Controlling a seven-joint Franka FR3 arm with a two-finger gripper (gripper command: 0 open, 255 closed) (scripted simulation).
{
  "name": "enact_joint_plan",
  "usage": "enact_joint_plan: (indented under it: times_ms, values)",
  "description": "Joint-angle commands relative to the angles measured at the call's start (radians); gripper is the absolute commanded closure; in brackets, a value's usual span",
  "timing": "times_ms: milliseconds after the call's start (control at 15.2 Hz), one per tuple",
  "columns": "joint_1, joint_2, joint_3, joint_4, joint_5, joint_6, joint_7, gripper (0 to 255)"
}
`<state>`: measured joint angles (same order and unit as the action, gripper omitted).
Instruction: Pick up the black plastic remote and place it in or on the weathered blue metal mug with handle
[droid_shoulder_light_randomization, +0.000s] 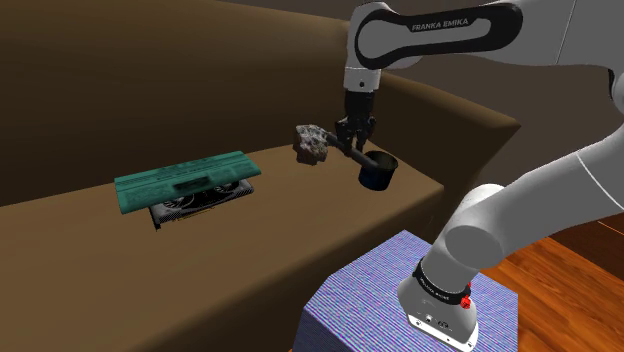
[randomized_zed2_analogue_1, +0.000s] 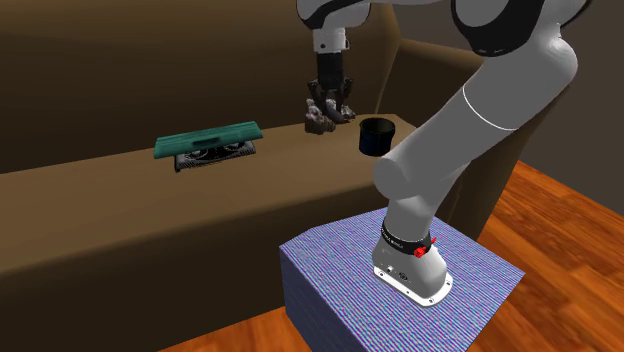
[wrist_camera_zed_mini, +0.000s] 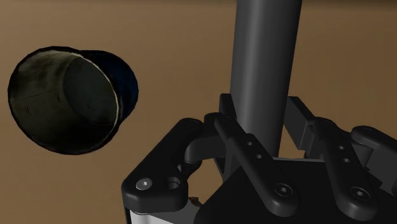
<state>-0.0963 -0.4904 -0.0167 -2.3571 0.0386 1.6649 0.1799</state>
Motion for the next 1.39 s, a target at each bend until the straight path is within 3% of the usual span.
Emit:
enact_joint_plan:
  times_ms: [0,858,1320]
  values:
    - [-0.023,-0.005,-0.038,-0.004,-0.030,-0.002,-0.050,255]
    - [-0.167,0.069,-0.289,0.059,-0.203,0.023,-0.378,255]
    - [-0.169,0.089,-0.300,-0.019,-0.207,0.121,-0.376,255]
